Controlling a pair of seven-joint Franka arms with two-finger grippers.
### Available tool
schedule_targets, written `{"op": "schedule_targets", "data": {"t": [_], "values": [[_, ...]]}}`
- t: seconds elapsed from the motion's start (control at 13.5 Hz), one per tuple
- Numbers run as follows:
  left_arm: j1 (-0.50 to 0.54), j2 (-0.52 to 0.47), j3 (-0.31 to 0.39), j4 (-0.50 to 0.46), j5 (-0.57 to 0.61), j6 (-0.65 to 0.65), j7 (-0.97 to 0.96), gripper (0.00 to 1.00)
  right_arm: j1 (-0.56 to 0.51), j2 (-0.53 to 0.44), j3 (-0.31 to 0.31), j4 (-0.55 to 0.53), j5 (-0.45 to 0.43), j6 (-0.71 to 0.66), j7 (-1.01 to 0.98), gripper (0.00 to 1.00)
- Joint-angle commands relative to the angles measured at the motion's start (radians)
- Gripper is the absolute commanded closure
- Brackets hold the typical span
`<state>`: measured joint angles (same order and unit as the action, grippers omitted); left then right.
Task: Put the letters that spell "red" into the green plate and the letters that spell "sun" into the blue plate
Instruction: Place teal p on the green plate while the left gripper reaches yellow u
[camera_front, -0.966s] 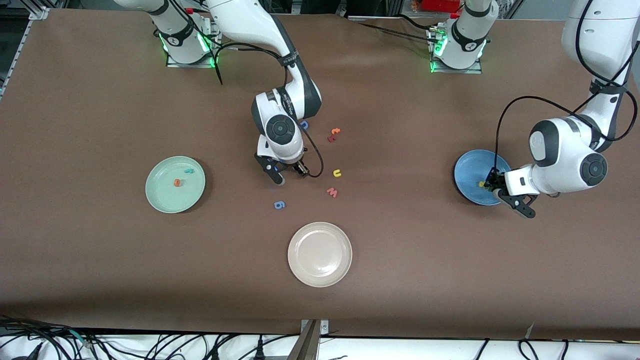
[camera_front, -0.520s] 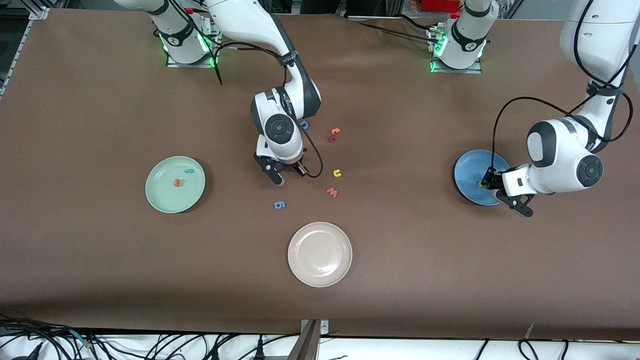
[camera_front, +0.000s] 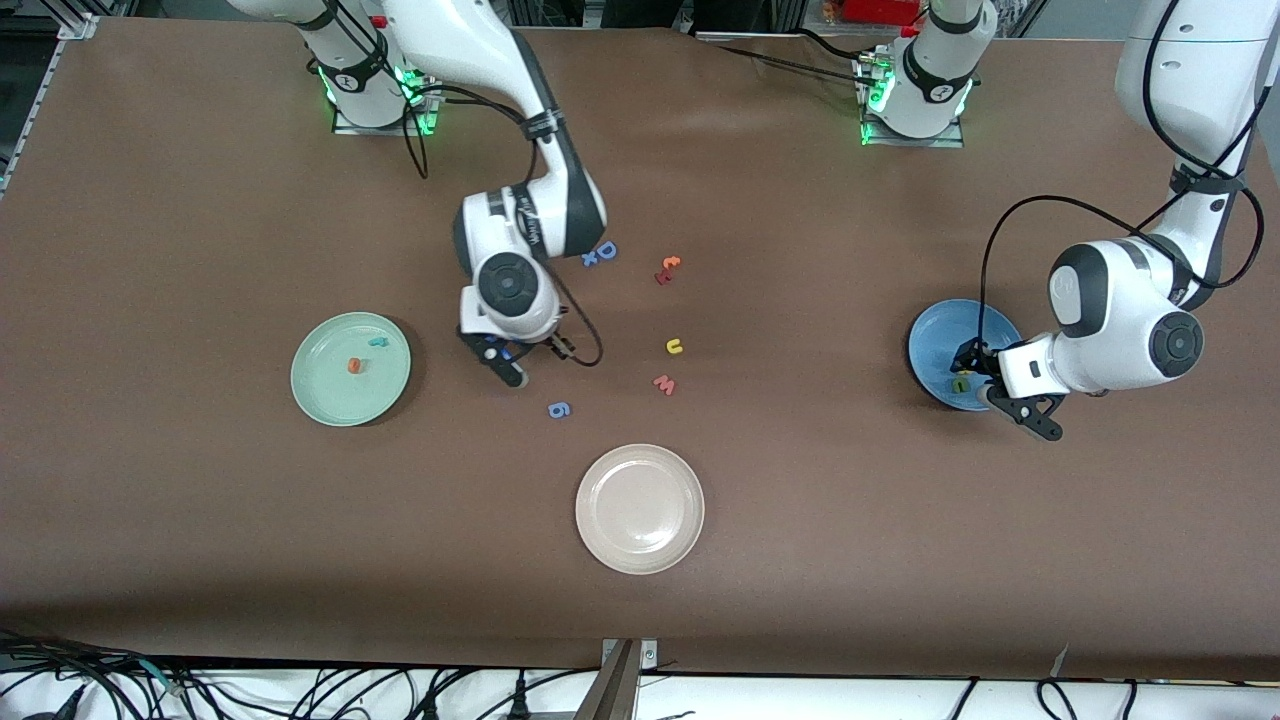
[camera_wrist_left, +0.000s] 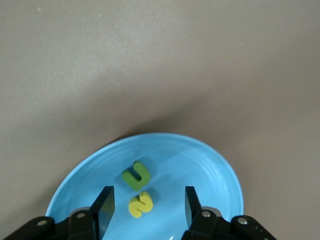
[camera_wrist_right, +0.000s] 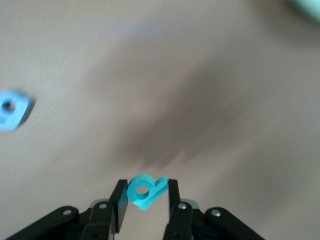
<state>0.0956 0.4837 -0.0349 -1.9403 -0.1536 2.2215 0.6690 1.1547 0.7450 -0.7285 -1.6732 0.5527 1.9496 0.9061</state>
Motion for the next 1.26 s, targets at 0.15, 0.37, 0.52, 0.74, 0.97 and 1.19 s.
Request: {"op": "schedule_targets", "data": {"t": [0.15,0.37,0.52,0.74,0.97,1.19], "values": [[-0.132,-0.042,0.004,0.007,-0.015,-0.019,-0.135,0.35,-0.007,-0.016,-0.227,-0.032,-0.002,-0.213,-0.463,0.9],[-0.258,-0.079,0.004,0.007,-0.014,-0.066,-0.366,0.35,-0.131,0.036,-0.227,-0.048,-0.002,-0.209,-0.683,0.9],[-0.328,-0.08,0.001,0.009,-0.014,-0.08,-0.509,0.35,-0.155,0.054,-0.223,-0.048,-0.002,-0.193,-0.733,0.9],[-0.425,-0.073,-0.01,0.032,-0.012,-0.08,-0.743,0.35,-0.194,0.086,-0.212,-0.046,0.0,-0.135,-0.797,0.89],[-0.493,-0.042,-0.01,0.079,-0.012,-0.079,-0.868,0.32,-0.233,0.086,-0.187,-0.046,-0.002,-0.115,-0.831,0.9],[-0.542,-0.001,-0.029,0.112,0.147,-0.066,-0.775,0.19,-0.277,0.086,-0.16,-0.046,0.0,-0.103,-0.877,0.86]]}}
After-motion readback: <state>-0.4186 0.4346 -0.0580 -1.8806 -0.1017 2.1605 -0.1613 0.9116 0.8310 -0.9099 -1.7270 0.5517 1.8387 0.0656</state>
